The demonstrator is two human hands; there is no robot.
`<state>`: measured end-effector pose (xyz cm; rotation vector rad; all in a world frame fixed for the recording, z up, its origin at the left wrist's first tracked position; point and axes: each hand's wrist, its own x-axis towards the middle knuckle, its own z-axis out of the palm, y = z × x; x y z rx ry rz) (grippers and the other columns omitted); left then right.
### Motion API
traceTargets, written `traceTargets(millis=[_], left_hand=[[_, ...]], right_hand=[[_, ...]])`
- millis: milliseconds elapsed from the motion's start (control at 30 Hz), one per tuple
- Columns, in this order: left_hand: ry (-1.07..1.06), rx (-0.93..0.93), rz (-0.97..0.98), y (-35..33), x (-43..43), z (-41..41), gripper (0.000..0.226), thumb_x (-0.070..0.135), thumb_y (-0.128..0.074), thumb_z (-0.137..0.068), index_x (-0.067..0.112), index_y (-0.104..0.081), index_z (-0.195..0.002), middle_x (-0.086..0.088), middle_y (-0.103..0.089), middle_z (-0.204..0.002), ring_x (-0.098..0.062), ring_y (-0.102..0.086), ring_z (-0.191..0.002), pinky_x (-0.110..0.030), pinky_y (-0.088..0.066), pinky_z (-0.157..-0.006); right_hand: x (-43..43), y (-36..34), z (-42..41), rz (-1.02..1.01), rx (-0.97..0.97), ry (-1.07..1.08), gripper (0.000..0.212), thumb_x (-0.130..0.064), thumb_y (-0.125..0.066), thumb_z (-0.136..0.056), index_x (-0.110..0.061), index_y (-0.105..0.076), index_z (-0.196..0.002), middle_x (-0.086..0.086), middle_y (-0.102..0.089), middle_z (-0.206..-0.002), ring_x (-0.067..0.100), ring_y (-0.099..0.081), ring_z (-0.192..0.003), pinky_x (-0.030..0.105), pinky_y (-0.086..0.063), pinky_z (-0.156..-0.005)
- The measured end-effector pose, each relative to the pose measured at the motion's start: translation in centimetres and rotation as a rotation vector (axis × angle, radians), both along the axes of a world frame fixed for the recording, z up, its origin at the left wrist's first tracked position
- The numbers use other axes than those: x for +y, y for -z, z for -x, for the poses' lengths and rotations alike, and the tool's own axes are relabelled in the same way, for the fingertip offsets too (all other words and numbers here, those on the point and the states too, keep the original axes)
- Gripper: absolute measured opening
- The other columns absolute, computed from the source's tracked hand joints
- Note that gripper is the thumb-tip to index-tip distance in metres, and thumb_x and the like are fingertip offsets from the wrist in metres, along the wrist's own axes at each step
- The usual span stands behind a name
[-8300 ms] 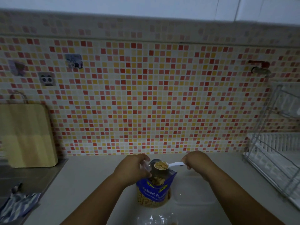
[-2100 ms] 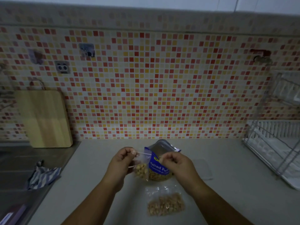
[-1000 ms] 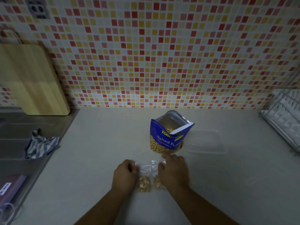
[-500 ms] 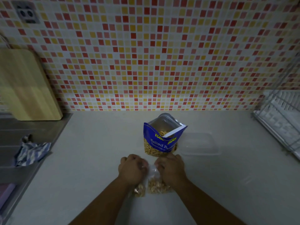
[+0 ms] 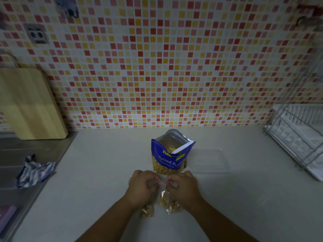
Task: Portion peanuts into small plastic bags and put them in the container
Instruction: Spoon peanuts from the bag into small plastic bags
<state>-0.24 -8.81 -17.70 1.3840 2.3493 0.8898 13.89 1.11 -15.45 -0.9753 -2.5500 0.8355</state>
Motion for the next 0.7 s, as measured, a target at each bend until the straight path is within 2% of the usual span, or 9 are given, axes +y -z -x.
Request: traceTargets(millis=[33,133,233,267,333,400,467,567,700], left_hand=[[-0.009,-0.015,-0.017,-0.1,-0.1,-0.2,0.037,0.06,-0.036,-0.064,0.04,-0.064,-0.076,0.017,-0.068,-0.087,-0.011,-0.053,-0.094,-0.026,-0.037,-0.087],[-0.029,-0.082,-0.038,-0.3,-0.2,-0.6,0.026,0.061,-0.036,-0.06,0.047,-0.056,-0.067,0.008,-0.068,-0.083,0.0,-0.044,-0.087,-0.011,-0.032,-0.072],[0.007,-0.125,-0.094,-0.4,-0.3,-0.8,0.014,0.051,-0.049,-0.066,0.044,-0.061,-0.067,0.005,-0.067,-0.071,-0.005,-0.055,-0.078,-0.017,-0.039,-0.067],[0.019,-0.145,-0.113,-0.7,-0.3,-1.0,0.012,0.044,-0.054,-0.069,0.038,-0.064,-0.069,0.006,-0.066,-0.066,-0.007,-0.058,-0.071,-0.019,-0.04,-0.065],[0.012,-0.208,-0.166,-1.4,-0.5,-1.6,0.009,0.03,-0.059,-0.071,0.026,-0.066,-0.068,0.016,-0.065,-0.061,-0.001,-0.06,-0.066,-0.011,-0.039,-0.061],[-0.032,-0.267,-0.216,-1.9,-0.7,-2.2,0.009,0.025,-0.058,-0.069,0.024,-0.065,-0.063,0.025,-0.062,-0.061,0.006,-0.058,-0.067,-0.005,-0.037,-0.059],[-0.073,-0.316,-0.264,-1.8,-0.9,-2.3,0.009,0.023,-0.058,-0.068,0.027,-0.061,-0.061,0.021,-0.062,-0.062,0.004,-0.056,-0.063,-0.008,-0.038,-0.06],[-0.107,-0.34,-0.287,-1.5,-1.1,-1.8,0.014,0.022,-0.059,-0.068,0.031,-0.059,-0.058,0.019,-0.06,-0.06,0.002,-0.054,-0.06,-0.011,-0.04,-0.06],[-0.112,-0.326,-0.29,-1.7,-1.5,-1.3,0.029,0.016,-0.064,-0.074,0.04,-0.06,-0.059,0.021,-0.062,-0.062,0.003,-0.054,-0.061,-0.009,-0.04,-0.061]], right_hand=[[-0.1,-0.2,0.1,-0.02,-0.006,-0.01,0.026,-0.039,-0.054,-0.072,-0.03,-0.071,-0.089,-0.013,-0.07,-0.093,0.013,-0.048,-0.094,0.028,-0.041,-0.084],[-0.5,-0.6,0.4,-0.061,0.046,-0.005,0.037,-0.051,-0.044,-0.065,-0.029,-0.071,-0.08,-0.011,-0.07,-0.086,0.012,-0.05,-0.089,0.03,-0.041,-0.079],[-1.0,-0.7,0.4,-0.04,0.085,-0.001,0.041,-0.051,-0.041,-0.059,-0.026,-0.07,-0.072,-0.009,-0.067,-0.075,0.015,-0.054,-0.086,0.03,-0.044,-0.075],[-1.1,-0.8,0.4,-0.016,0.089,-0.005,0.04,-0.05,-0.041,-0.058,-0.025,-0.07,-0.071,-0.009,-0.064,-0.072,0.015,-0.054,-0.086,0.029,-0.044,-0.075],[-1.2,-0.9,0.4,0.02,0.103,-0.007,0.041,-0.048,-0.041,-0.057,-0.023,-0.071,-0.07,-0.007,-0.062,-0.069,0.016,-0.053,-0.084,0.028,-0.044,-0.074],[-1.1,-1.2,0.4,0.044,0.103,0.0,0.043,-0.047,-0.042,-0.057,-0.021,-0.072,-0.073,-0.003,-0.062,-0.069,0.014,-0.049,-0.083,0.026,-0.041,-0.074],[-0.9,-1.6,0.1,0.085,0.103,0.03,0.036,-0.04,-0.051,-0.061,-0.017,-0.074,-0.078,-0.005,-0.056,-0.07,0.01,-0.045,-0.086,0.02,-0.039,-0.074],[-0.7,-2.2,-0.4,0.108,0.124,0.049,0.019,-0.024,-0.063,-0.066,-0.014,-0.074,-0.079,-0.008,-0.051,-0.067,0.007,-0.042,-0.083,0.003,-0.031,-0.067],[-0.6,-2.7,-0.9,0.112,0.133,0.041,0.008,-0.009,-0.069,-0.072,-0.013,-0.073,-0.077,-0.012,-0.046,-0.065,0.0,-0.043,-0.075,0.005,-0.032,-0.065]])
